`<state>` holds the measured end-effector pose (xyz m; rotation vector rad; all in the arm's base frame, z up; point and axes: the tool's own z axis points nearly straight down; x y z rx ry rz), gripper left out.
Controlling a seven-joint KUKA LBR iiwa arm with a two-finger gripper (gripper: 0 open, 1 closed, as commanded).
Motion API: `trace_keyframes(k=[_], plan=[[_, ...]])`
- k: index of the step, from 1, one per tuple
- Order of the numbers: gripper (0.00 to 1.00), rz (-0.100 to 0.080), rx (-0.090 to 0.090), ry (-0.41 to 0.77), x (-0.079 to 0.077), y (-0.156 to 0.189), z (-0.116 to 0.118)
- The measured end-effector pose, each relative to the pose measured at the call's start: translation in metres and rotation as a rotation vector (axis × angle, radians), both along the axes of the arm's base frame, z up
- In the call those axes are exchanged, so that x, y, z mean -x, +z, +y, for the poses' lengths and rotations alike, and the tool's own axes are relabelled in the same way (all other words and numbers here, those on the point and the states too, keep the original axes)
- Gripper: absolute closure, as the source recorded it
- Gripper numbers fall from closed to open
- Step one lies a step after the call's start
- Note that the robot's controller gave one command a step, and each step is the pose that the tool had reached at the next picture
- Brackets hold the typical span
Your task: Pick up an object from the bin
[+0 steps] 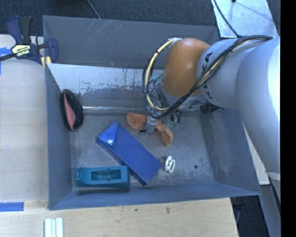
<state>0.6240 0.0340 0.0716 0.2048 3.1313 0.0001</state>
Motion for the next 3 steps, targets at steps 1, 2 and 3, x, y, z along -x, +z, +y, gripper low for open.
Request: trace_keyframes(k=[1,2,3], plan=[[1.0,0.0,0.0,0.0,0.0,0.0,0.0],[1.0,0.001,0.0,0.0,0.001,0.004,0.0],[1.0,0.0,0.0,0.001,0.0,0.013,0.0]])
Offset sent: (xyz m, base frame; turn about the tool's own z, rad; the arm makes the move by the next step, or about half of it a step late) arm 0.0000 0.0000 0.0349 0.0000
